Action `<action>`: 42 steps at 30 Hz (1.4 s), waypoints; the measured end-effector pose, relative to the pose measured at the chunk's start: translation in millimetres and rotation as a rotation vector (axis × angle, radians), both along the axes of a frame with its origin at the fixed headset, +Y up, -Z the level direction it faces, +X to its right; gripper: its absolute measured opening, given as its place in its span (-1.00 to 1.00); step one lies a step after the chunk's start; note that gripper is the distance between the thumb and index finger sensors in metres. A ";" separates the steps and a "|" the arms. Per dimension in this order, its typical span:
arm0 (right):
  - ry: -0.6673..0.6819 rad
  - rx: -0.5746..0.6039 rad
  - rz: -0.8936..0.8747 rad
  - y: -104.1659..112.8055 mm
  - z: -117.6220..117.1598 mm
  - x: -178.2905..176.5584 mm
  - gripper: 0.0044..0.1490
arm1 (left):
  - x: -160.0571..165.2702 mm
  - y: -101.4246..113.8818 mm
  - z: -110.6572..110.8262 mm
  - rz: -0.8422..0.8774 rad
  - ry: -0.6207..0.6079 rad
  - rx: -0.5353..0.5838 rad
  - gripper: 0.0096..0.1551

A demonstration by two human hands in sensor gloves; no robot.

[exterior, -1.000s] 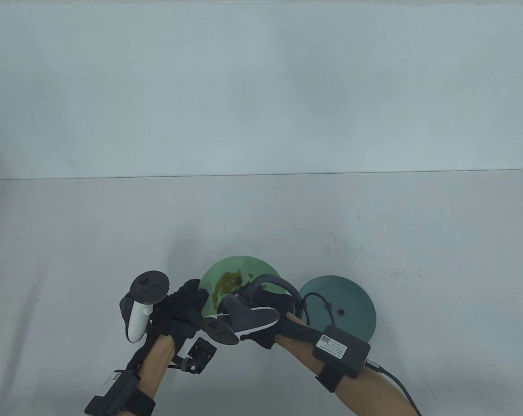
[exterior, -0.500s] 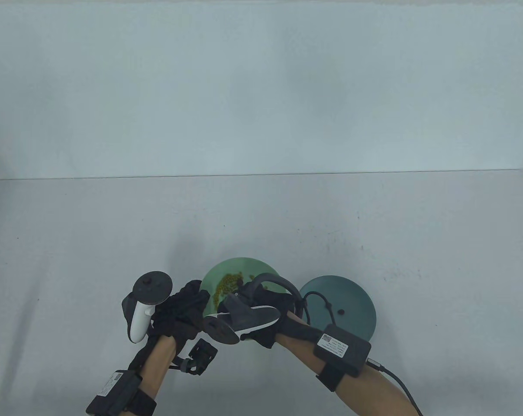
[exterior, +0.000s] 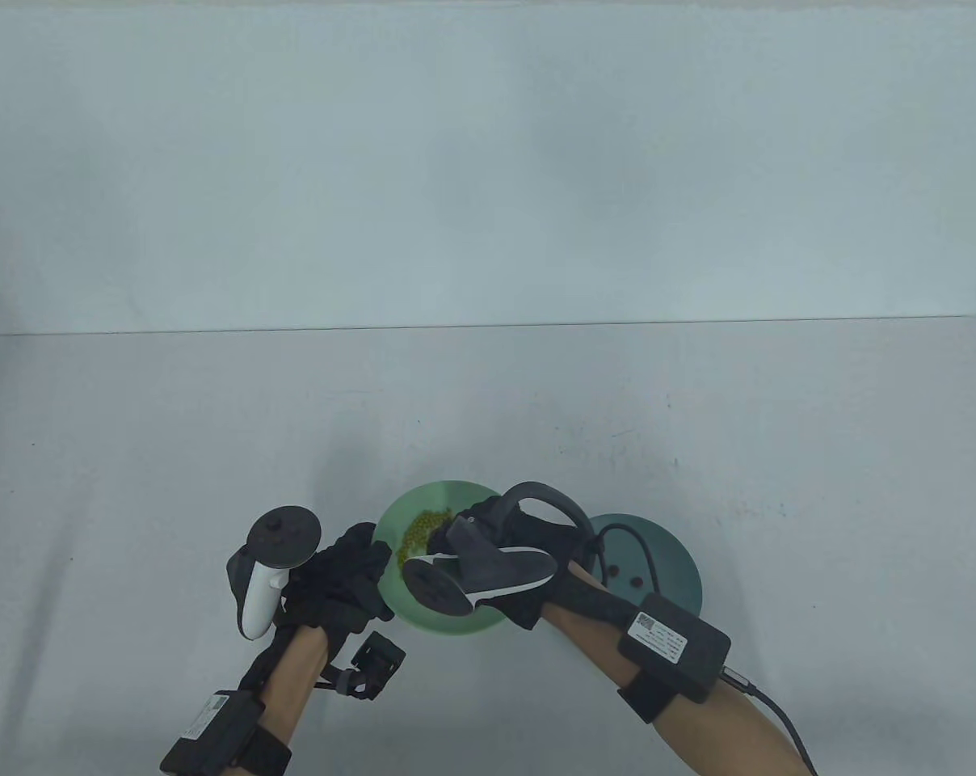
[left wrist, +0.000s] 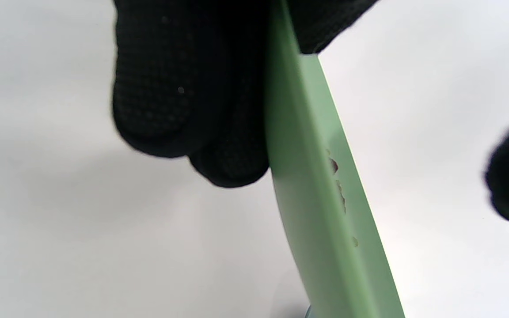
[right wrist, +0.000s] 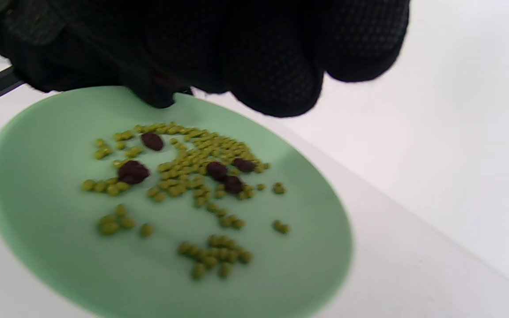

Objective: Pick cranberries with hand pinch into plate

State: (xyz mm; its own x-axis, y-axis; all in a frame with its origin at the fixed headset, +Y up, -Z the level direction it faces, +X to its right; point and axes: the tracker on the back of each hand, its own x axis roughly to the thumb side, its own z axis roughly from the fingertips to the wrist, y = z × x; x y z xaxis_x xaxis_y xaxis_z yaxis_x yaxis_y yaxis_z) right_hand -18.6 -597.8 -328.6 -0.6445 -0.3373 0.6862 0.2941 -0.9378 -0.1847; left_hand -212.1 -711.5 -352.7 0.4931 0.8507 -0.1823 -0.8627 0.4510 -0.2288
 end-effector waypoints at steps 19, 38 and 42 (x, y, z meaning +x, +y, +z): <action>-0.362 -0.096 0.022 -37.7 -37.7 132.1 -0.31 | -9.6 3.2 -0.1 0.011 0.039 0.010 -0.42; -0.456 -0.225 0.094 -121.4 -50.1 151.3 -0.32 | -12.4 4.0 0.0 0.014 0.049 0.007 -0.42; -0.459 -0.233 0.111 -126.8 -50.1 151.6 -0.32 | -12.6 4.1 -0.2 0.015 0.048 0.008 -0.42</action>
